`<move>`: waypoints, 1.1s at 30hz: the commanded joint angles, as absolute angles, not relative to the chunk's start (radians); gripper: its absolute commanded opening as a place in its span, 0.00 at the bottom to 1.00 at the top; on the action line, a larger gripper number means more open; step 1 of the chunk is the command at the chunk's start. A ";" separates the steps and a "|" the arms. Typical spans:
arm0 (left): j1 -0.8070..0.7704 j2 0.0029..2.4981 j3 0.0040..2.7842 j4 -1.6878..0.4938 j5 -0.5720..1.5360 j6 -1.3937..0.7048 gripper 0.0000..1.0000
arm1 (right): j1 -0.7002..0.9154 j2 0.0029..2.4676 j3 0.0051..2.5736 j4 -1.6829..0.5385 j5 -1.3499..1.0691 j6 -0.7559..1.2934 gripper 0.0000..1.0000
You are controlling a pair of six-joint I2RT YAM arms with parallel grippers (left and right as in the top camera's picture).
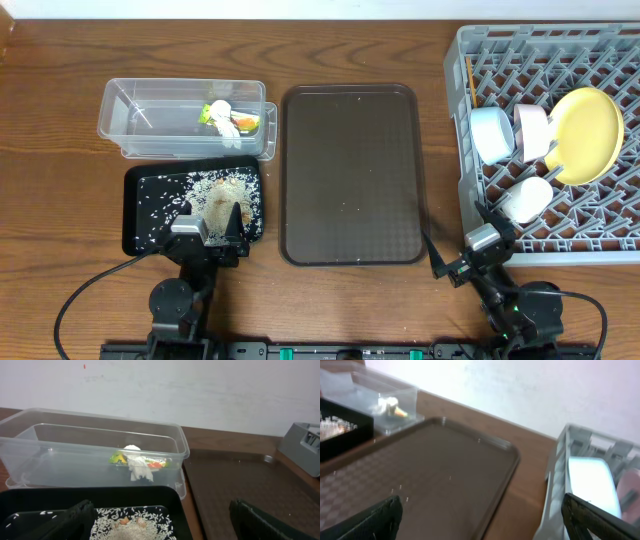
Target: Sort waste into correct bins and load items into the dishwasher rack
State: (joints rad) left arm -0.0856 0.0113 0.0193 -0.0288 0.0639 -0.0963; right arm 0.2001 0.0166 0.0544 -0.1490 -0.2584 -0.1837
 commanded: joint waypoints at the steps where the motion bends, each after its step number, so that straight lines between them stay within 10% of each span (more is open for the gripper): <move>1: -0.080 0.006 0.004 -0.064 0.068 -0.086 0.88 | 0.188 0.005 0.017 -0.074 -0.259 -0.165 0.99; 33: -0.080 0.006 0.004 -0.064 0.068 -0.086 0.88 | 0.190 0.006 0.005 -0.049 -0.259 -0.165 0.99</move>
State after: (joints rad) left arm -0.0856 0.0113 0.0193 -0.0288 0.0639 -0.0963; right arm 0.2001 0.0120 0.0101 -0.0505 -0.2581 -0.1806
